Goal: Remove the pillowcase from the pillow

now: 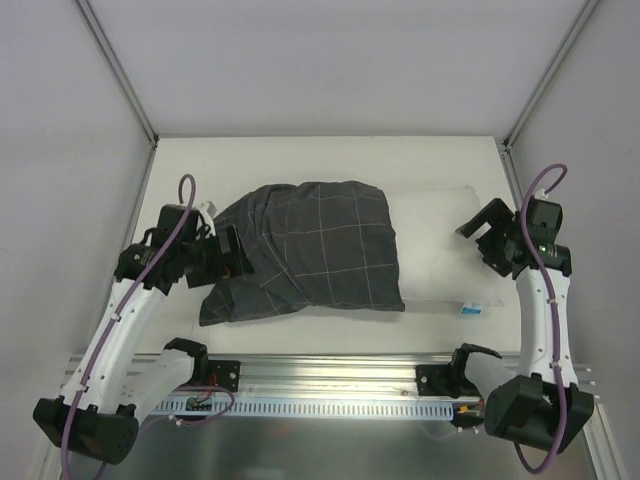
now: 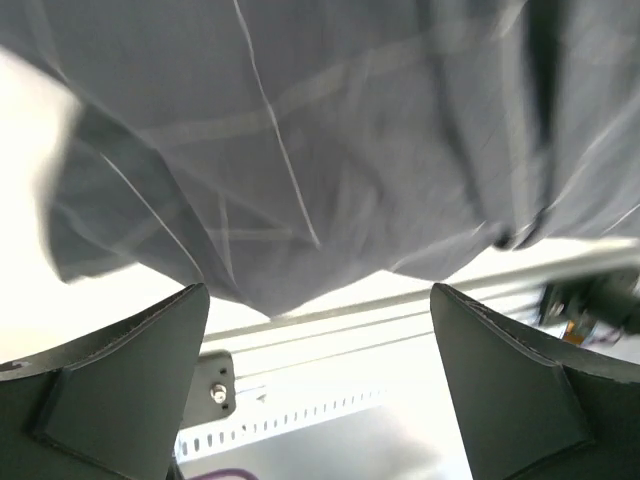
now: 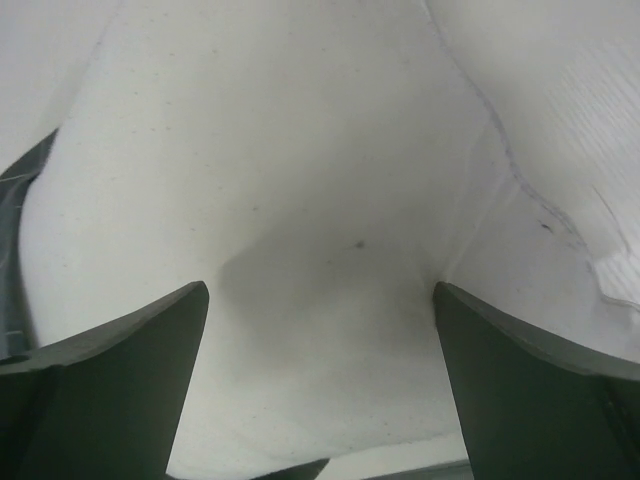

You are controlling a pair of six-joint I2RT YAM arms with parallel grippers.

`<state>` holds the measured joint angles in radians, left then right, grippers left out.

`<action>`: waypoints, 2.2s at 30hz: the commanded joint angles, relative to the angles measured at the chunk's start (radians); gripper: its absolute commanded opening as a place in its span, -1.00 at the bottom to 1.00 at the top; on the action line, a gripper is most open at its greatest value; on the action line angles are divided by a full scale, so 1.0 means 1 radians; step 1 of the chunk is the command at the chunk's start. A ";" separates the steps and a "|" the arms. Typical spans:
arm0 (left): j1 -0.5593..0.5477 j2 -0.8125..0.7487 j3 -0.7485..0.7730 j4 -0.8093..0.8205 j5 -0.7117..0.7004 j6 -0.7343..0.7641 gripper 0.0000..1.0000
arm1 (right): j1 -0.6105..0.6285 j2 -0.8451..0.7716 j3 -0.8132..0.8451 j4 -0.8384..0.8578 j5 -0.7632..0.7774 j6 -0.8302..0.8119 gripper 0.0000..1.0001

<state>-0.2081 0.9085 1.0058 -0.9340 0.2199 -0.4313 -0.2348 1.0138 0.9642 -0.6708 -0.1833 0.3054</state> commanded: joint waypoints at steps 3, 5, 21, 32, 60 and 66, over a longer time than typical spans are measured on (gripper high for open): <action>-0.144 -0.051 -0.150 -0.012 -0.024 -0.130 0.89 | -0.024 -0.119 0.002 -0.122 0.163 -0.029 0.99; -0.168 -0.025 -0.182 -0.012 -0.046 -0.175 0.88 | -0.052 -0.133 0.027 -0.156 0.172 -0.028 0.99; -0.206 0.121 -0.231 0.103 -0.160 -0.273 -1.00 | 0.018 -0.337 -0.211 -0.167 -0.067 0.263 0.93; -0.206 0.064 -0.175 0.101 -0.151 -0.294 -1.00 | 0.147 -0.204 -0.383 0.186 -0.031 0.379 0.37; 0.569 0.115 0.502 -0.098 -0.188 -0.090 -1.00 | -0.331 -0.026 0.212 0.097 -0.231 0.305 -0.99; 0.570 0.259 0.571 -0.066 -0.283 -0.113 -0.83 | -0.291 0.149 0.273 0.108 -0.264 0.244 -0.75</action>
<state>0.3481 1.0950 1.5238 -1.0817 0.0360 -0.5327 -0.5339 1.0916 1.1351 -0.6807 -0.4129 0.5930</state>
